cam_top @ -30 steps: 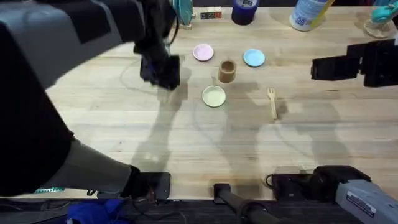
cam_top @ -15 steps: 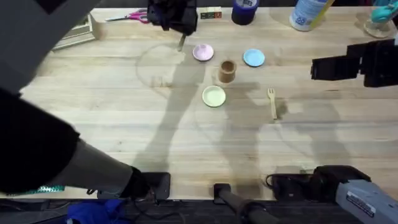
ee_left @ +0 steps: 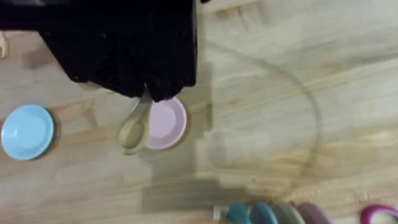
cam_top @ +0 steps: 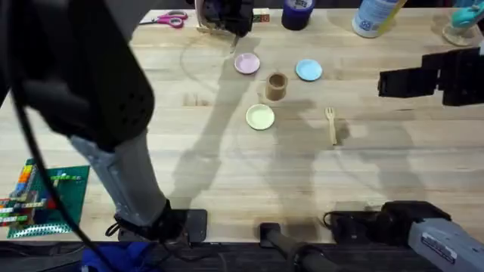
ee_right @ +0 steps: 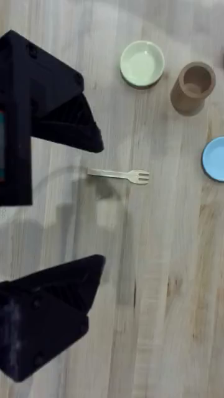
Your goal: Pick up a utensil and set it on the pink plate, then put the other utensil in the container.
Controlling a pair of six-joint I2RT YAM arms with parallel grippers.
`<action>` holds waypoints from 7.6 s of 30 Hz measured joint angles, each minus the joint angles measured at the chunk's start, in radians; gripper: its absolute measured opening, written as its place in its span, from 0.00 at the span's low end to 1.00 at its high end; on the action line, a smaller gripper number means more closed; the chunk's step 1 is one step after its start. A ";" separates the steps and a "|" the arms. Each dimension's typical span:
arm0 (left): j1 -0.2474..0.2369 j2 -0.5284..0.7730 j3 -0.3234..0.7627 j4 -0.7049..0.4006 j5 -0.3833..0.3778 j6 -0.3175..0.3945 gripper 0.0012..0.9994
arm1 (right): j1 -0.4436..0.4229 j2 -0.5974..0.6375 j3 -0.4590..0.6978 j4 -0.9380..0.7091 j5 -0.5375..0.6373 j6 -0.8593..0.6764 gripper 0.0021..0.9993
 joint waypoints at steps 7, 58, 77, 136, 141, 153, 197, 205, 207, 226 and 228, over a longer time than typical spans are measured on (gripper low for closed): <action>0.000 0.101 0.095 -0.012 0.000 0.005 0.04 | 0.000 0.000 0.000 0.000 0.000 0.000 1.00; -0.024 0.282 0.097 -0.018 0.049 0.017 0.45 | 0.000 0.000 0.000 0.000 0.000 0.000 1.00; -0.024 0.095 0.097 -0.199 0.022 0.019 1.00 | 0.000 0.000 0.000 0.000 0.000 0.000 1.00; -0.024 -1.252 -0.786 -0.228 0.014 0.097 1.00 | 0.000 0.010 0.000 0.000 -0.008 0.000 1.00; -0.024 -1.252 -0.849 -0.185 0.081 0.212 1.00 | 0.000 0.030 0.000 -0.001 -0.009 0.000 1.00; -0.024 -1.381 -0.950 -0.094 0.216 0.391 1.00 | 0.000 0.031 0.000 -0.083 -0.011 0.000 1.00; -0.024 -1.440 -0.950 -0.052 0.232 0.416 1.00 | 0.236 0.283 -0.410 0.397 0.069 0.375 1.00; -0.024 -1.440 -0.950 -0.052 0.232 0.416 1.00 | 0.236 0.413 -0.410 0.481 0.076 0.353 1.00; -0.024 -1.440 -0.950 -0.052 0.232 0.416 1.00 | 0.236 0.436 -0.410 0.481 0.076 0.346 1.00; -0.024 -1.440 -0.950 -0.052 0.232 0.416 1.00 | 0.236 0.465 -0.410 0.495 0.089 0.317 0.18; -0.024 -1.440 -0.950 -0.052 0.232 0.417 1.00 | 0.236 0.465 -0.410 0.501 0.095 0.318 0.04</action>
